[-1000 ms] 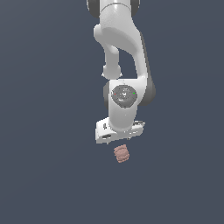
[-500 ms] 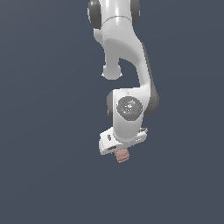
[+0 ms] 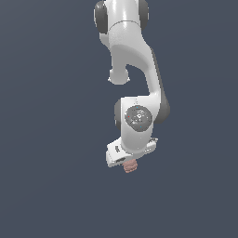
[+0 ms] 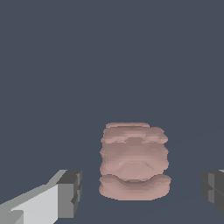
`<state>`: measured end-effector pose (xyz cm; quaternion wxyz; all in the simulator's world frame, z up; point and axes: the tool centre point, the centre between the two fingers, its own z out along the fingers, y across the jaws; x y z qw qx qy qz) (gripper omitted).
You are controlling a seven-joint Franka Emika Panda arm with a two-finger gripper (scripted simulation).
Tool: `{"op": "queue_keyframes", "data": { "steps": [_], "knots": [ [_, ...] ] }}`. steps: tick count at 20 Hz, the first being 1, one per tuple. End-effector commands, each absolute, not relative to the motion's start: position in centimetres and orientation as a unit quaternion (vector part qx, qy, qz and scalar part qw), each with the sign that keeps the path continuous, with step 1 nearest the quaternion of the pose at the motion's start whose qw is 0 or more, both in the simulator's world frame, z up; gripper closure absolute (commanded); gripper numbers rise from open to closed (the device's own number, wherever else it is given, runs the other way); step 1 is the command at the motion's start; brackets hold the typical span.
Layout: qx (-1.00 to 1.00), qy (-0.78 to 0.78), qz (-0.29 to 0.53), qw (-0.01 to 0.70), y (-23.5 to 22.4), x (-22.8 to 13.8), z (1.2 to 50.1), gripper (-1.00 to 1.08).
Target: Pick up the object and move it to a goal position.
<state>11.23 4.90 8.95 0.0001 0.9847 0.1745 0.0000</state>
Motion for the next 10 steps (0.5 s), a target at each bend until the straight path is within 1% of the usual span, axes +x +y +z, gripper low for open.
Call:
{"op": "queue_keyframes", "data": {
  "steps": [1,10],
  "knots": [
    [0.985,0.175,0.000,0.000,4.9,11.2,8.4,-0.92],
    [0.984,0.176,0.000,0.000,4.9,11.1,4.2,-0.92]
  ]
}}
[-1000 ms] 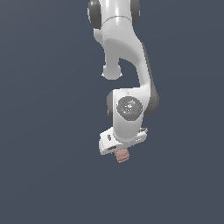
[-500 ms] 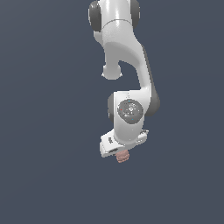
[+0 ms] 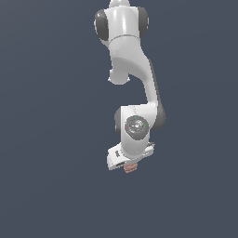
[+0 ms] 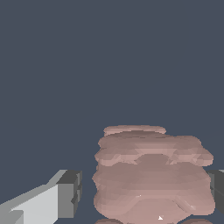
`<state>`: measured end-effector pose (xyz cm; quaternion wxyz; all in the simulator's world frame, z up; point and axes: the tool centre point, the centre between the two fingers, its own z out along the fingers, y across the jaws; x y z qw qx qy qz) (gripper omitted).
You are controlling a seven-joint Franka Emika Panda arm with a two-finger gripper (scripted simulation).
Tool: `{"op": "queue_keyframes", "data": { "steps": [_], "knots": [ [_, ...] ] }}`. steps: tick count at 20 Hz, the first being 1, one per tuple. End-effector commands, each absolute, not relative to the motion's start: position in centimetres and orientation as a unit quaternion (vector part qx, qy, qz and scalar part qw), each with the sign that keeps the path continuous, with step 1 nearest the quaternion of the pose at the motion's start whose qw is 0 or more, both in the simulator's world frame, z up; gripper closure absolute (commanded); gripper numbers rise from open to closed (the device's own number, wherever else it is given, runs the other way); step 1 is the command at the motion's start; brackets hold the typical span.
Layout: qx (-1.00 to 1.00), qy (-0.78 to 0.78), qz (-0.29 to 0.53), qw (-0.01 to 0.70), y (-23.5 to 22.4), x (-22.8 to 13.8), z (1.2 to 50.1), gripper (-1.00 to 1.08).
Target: Pick up the object and move it to a goal position.
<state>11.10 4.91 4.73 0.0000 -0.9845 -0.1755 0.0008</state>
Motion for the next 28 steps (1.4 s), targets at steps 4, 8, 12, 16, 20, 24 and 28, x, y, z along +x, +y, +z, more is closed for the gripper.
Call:
{"op": "queue_keyframes", "data": {
  "steps": [4,8,12,16,20,24,28],
  "knots": [
    [-0.984,-0.176,0.000,0.000,4.9,11.2,3.9,-0.92],
    [-0.984,-0.176,0.000,0.000,4.9,11.3,4.1,1.08],
    [-0.984,-0.176,0.000,0.000,4.9,11.3,4.1,1.08],
    [-0.984,-0.176,0.000,0.000,4.9,11.3,4.1,1.08],
    [-0.984,-0.176,0.000,0.000,5.0,11.2,4.3,1.08],
    [-0.984,-0.176,0.000,0.000,5.2,11.1,5.4,1.08],
    [-0.984,-0.176,0.000,0.000,5.6,10.7,7.4,1.08]
  ]
}}
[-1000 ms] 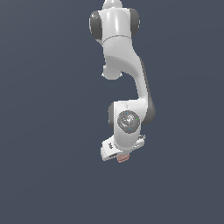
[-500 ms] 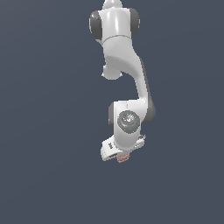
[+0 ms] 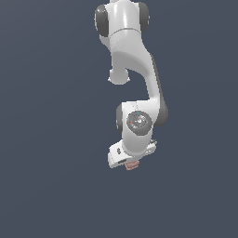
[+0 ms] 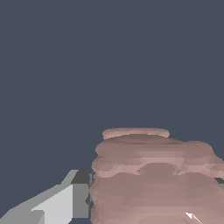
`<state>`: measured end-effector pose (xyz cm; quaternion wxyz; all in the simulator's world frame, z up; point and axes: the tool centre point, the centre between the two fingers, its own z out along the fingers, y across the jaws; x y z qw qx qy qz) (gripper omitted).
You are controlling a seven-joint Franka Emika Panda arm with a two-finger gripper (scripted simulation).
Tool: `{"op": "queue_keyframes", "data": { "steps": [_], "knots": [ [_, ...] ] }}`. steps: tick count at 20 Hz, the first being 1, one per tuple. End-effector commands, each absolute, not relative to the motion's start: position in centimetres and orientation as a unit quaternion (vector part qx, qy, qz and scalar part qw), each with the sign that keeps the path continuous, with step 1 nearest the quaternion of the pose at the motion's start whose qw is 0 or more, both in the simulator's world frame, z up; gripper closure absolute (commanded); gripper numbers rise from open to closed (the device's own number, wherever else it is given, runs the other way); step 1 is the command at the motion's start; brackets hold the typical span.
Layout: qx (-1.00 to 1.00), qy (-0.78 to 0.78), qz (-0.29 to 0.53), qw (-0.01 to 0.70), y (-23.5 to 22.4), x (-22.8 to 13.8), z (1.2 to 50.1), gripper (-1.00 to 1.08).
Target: Pick up the object and move it to a goal position.
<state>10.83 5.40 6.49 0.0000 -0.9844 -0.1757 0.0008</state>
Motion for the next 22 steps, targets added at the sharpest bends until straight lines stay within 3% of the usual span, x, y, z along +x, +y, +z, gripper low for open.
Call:
{"op": "queue_keyframes", "data": {
  "steps": [1,22],
  "knots": [
    [-0.984,-0.176,0.000,0.000,5.7,10.6,8.0,1.08],
    [-0.984,-0.176,0.000,0.000,10.0,7.3,30.3,1.08]
  ]
}}
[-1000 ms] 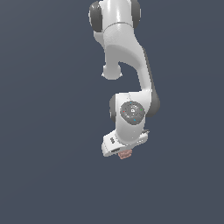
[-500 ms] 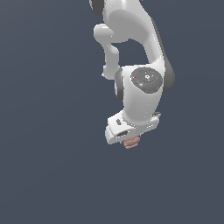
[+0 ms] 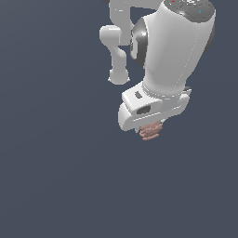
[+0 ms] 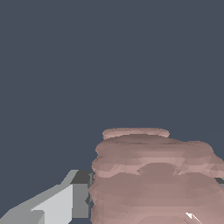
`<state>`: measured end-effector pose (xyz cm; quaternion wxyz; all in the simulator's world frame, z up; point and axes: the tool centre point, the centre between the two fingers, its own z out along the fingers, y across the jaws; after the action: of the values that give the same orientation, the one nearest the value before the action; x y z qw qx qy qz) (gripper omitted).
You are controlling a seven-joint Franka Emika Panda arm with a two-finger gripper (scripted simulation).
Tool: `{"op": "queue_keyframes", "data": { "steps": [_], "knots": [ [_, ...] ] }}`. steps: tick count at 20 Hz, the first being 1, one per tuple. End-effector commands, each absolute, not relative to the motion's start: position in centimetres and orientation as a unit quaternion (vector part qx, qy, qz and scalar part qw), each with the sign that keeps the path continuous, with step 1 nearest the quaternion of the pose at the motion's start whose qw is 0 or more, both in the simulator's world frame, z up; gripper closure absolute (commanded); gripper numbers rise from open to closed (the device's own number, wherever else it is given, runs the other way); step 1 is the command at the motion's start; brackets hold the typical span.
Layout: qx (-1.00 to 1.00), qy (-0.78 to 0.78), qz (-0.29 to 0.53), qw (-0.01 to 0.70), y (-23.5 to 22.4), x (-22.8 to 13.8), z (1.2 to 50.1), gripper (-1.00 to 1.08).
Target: Pick up the object and move it to a goal position.
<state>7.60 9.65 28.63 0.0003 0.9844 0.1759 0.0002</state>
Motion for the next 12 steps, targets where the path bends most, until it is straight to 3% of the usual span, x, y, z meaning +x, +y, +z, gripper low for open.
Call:
{"op": "queue_keyframes", "data": {
  "steps": [1,12],
  "knots": [
    [0.984,0.176,0.000,0.000,10.2,7.2,31.4,1.08],
    [0.984,0.176,0.000,0.000,12.3,5.9,42.5,1.08]
  ]
}}
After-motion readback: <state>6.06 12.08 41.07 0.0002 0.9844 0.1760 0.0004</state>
